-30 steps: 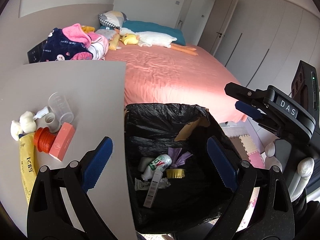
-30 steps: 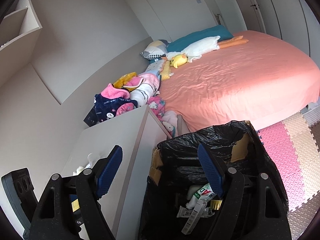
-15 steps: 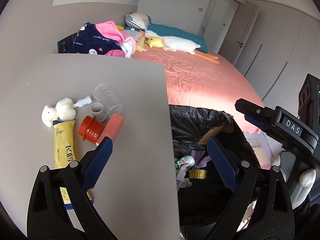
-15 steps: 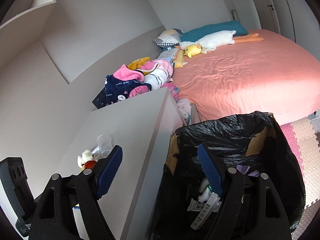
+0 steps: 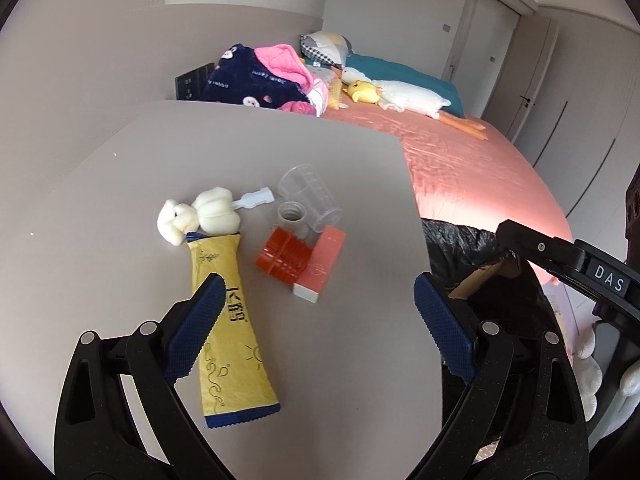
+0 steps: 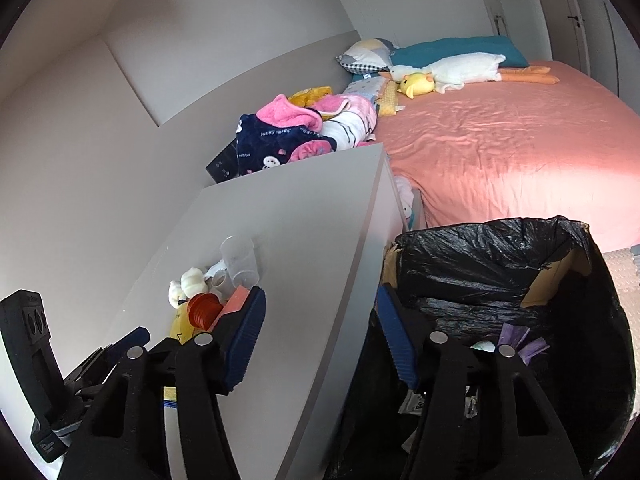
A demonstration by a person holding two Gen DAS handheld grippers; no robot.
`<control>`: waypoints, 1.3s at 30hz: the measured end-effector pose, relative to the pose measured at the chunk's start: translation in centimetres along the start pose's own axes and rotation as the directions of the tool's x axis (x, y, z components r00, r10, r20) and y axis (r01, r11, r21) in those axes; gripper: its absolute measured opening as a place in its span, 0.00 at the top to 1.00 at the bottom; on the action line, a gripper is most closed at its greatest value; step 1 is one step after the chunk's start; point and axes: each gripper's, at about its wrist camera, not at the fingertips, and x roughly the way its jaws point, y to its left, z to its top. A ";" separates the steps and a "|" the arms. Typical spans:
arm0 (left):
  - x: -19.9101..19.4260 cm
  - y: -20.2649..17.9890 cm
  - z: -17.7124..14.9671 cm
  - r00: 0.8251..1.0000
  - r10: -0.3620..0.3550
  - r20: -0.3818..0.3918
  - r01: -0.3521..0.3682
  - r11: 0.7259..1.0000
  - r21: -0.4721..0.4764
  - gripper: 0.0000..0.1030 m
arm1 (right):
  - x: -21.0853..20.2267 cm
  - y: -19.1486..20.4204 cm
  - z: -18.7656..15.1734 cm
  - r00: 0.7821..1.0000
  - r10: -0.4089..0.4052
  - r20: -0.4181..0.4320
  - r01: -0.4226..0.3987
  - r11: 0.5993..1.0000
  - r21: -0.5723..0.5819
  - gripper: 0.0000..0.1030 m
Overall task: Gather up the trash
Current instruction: 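Move both grippers back over the table toward the yellow packet and pink box, then grasp the yellow snack packet with the left gripper while the right grasps the pink box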
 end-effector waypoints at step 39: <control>3.9 6.4 -1.6 0.978 0.165 -0.130 -0.178 0.979 -0.100 0.64 | 11.6 9.0 -1.9 0.978 -0.043 -0.204 0.016 0.991 -0.132 0.51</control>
